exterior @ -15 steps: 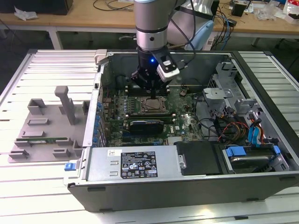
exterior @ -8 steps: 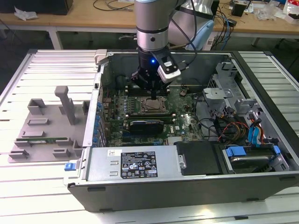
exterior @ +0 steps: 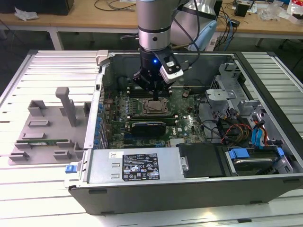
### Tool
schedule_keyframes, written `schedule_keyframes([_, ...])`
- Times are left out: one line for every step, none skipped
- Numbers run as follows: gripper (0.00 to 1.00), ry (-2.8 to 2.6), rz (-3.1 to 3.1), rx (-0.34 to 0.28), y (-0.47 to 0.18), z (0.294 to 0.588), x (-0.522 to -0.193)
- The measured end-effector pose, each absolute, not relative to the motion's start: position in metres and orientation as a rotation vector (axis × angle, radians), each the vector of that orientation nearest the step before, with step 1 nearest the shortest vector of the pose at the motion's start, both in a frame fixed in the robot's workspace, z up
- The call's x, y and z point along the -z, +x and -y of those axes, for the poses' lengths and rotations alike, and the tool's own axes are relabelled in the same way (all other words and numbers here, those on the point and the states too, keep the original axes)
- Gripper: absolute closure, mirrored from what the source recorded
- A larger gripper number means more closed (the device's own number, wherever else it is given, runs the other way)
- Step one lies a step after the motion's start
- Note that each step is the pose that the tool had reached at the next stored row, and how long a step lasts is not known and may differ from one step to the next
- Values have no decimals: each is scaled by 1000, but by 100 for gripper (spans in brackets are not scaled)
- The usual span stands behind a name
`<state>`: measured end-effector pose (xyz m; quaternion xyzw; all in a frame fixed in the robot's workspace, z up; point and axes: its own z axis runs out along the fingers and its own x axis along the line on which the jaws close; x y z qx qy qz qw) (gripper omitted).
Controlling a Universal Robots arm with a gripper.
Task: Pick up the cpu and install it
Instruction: 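Install the second cpu locking lever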
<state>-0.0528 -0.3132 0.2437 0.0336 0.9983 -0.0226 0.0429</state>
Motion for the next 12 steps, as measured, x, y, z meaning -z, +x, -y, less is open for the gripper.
schedule_keyframes([89,103,-3053,69,-53,313,-244])
schedule_keyframes([89,103,-3053,69,-53,313,-244])
schedule_keyframes([89,103,-3053,69,-53,313,-244])
schedule_keyframes([89,103,-3053,69,-53,313,-244])
schedule_keyframes([89,103,-3053,69,-53,313,-244])
schedule_keyframes([89,103,-3053,69,-53,313,-244])
schedule_keyframes([89,103,-3053,69,-53,313,-244])
schedule_keyframes([89,103,-3053,69,-53,314,-244])
schedule_keyframes([89,103,-3053,69,-53,317,-244])
schedule_keyframes([89,103,-3053,68,-53,321,-244])
schedule_keyframes([89,103,-3053,66,-53,326,-244])
schedule_keyframes([89,103,-3053,64,-53,329,-244])
